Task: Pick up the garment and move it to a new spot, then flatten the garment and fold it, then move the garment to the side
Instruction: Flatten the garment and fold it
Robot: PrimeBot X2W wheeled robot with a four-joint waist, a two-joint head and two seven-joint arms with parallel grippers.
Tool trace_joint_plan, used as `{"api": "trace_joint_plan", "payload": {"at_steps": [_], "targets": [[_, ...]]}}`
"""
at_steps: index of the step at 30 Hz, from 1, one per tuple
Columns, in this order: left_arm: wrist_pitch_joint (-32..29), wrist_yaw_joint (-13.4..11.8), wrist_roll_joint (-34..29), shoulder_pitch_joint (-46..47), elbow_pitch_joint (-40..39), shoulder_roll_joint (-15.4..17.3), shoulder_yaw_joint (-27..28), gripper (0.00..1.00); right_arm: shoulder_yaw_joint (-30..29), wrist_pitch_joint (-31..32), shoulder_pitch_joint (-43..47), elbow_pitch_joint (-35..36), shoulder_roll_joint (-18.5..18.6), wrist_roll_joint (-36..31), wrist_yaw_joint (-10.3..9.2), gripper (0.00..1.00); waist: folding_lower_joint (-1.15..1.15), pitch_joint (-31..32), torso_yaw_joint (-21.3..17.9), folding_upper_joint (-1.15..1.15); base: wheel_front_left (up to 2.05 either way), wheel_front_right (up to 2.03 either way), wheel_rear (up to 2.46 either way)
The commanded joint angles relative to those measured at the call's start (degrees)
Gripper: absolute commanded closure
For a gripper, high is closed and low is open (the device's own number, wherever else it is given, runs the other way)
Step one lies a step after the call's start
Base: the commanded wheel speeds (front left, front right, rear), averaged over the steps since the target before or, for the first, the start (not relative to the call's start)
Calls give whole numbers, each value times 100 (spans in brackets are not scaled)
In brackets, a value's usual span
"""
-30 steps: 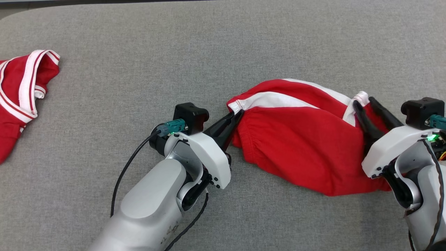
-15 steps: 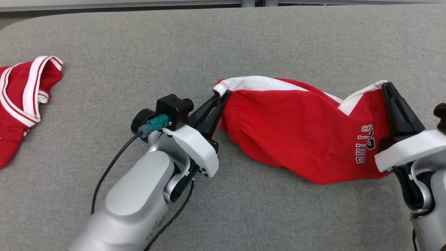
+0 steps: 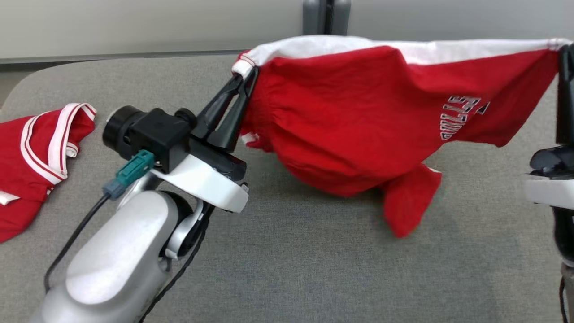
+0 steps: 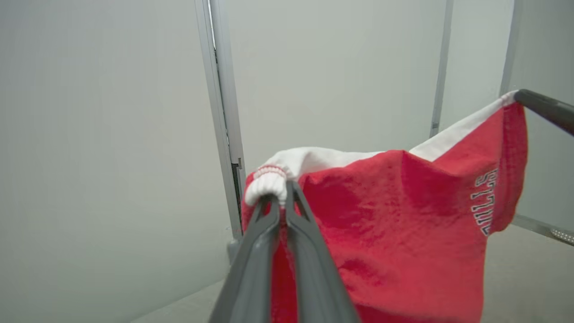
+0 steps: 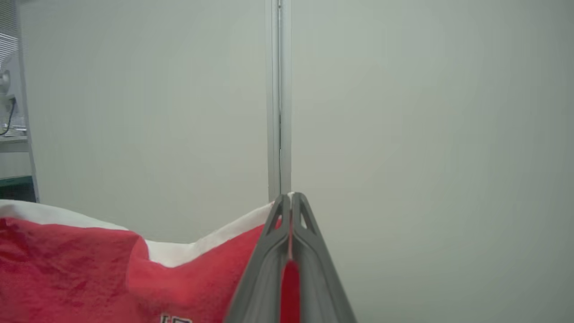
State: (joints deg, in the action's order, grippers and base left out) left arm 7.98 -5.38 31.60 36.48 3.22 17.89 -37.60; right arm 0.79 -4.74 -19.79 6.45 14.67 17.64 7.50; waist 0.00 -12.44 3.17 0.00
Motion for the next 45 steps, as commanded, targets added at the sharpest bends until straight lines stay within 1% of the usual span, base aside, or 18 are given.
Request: {"api": "trace_joint_plan", "payload": {"at_steps": [1,6,11,17,22,25,28,30,34,37,40,42,43,45], "targets": [[-39,-108,-73,-61,-224,128,93,100,-90,-56,-40,193,57,-75,-2,100,0,147,-10,0,0,0,0],[-235,-442,-214,-147,-1060,522,339,100,-436,63,-66,846,52,-251,-2,100,0,380,-13,0,0,0,0],[-451,-633,-194,-230,-1636,745,494,100,-612,313,-41,1193,-31,-285,-2,100,0,472,-6,0,0,0,0],[-598,-662,-127,-100,-1847,787,531,100,-623,453,-183,1218,-116,-238,-2,100,0,391,-5,0,0,0,0],[-609,-510,-47,269,-1709,688,569,100,-562,467,-660,1047,-105,-130,-2,100,0,117,-12,0,0,0,0],[-585,-340,41,715,-1417,559,624,100,-434,479,-1224,848,-11,-37,-2,100,0,-161,-17,0,0,0,0],[-544,-147,122,1317,-983,384,686,100,-236,489,-1988,515,102,56,-2,100,0,-500,-29,0,0,0,0],[-418,-54,126,1786,-609,231,763,100,-93,442,-2562,196,181,101,-2,100,0,-715,-22,0,0,0,0],[-2,113,103,2675,304,-119,918,100,278,268,-3752,-558,225,188,-2,100,0,-1084,-14,0,0,0,0],[336,241,102,3217,1140,-362,999,100,548,33,-4547,-1317,128,229,-2,100,0,-1248,-40,0,0,0,0],[567,392,77,3599,2026,-580,1058,100,891,-218,-5138,-2175,-18,258,-2,100,0,-1328,-73,0,0,0,0],[655,472,102,3705,2610,-733,1115,100,1123,-375,-5335,-2738,-128,296,-2,100,0,-1347,-112,0,0,0,0],[655,472,102,3705,2610,-733,1115,100,1123,-375,-5335,-2738,-128,296,-2,100,0,-1347,-112,0,0,0,0],[698,572,133,3753,3161,-858,1191,100,1329,-487,-5422,-3297,-262,335,-2,100,0,-1370,-160,0,0,0,0]]}}
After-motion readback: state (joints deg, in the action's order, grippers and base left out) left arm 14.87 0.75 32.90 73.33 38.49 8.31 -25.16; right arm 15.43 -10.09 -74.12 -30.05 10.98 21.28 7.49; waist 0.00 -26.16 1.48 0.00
